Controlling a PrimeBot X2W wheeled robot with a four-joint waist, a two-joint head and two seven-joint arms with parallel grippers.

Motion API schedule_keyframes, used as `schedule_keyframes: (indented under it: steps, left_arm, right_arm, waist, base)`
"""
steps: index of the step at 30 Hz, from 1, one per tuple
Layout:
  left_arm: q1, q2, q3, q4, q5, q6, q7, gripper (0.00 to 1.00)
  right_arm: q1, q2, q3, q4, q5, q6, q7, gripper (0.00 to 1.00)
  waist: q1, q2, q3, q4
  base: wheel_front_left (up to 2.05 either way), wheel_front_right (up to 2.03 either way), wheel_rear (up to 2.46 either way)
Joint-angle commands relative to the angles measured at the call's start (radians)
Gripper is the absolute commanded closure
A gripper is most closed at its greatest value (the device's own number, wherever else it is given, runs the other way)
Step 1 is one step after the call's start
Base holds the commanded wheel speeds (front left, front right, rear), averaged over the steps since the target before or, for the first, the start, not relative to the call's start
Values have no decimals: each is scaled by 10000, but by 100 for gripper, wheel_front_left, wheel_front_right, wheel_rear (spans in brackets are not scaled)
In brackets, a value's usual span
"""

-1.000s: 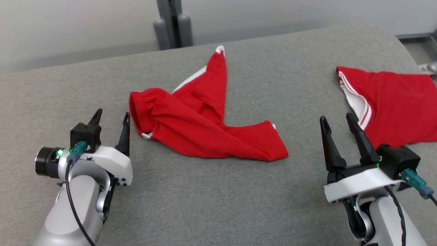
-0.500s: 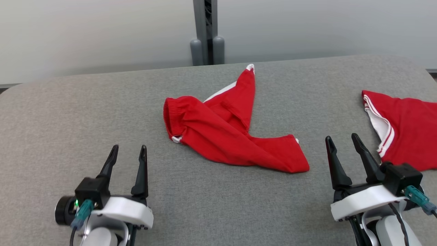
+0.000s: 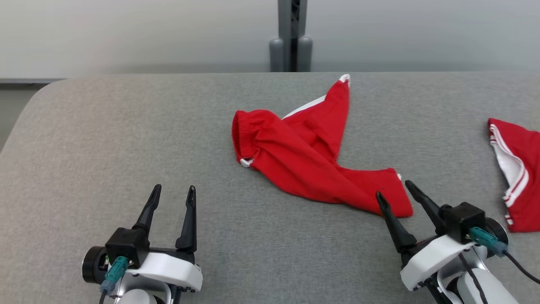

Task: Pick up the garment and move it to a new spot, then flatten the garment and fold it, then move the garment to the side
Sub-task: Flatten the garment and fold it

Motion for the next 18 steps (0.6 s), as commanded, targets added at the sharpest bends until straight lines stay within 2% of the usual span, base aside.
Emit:
schedule_keyframes:
  steps: [1, 12, 13, 14, 18]
  left_arm:
    - [-125, -16, -2, 75, 100, -64, -9, 0]
    - [-308, -233, -116, 343, 175, -227, -11, 0]
    - [-313, -243, -119, 364, 170, -245, -10, 0]
    - [-336, -249, -115, 382, 169, -257, -10, 0]
    - [-364, -276, -97, 422, 143, -262, -10, 0]
  right_arm:
    - [-201, -236, 225, 243, -34, -1, 65, 0]
    - [-1293, -1118, 1538, 2493, 275, -1, 401, 0]
    - [-1414, -1178, 1667, 2712, 316, -1, 403, 60]
    - [-1531, -1240, 1805, 2887, 352, -1, 381, 100]
    - [-1958, -1364, 2488, 3221, 615, -1, 203, 100]
  waist:
    - [0, -1, 187, 281]
    - [0, -1, 626, 1265]
    - [0, -1, 658, 1331]
    - [0, -1, 684, 1387]
    - [0, -1, 715, 1499]
  base:
    - [0, 0, 0]
    - [0, 0, 0]
    - [0, 0, 0]
    - [0, 0, 0]
    - [0, 0, 0]
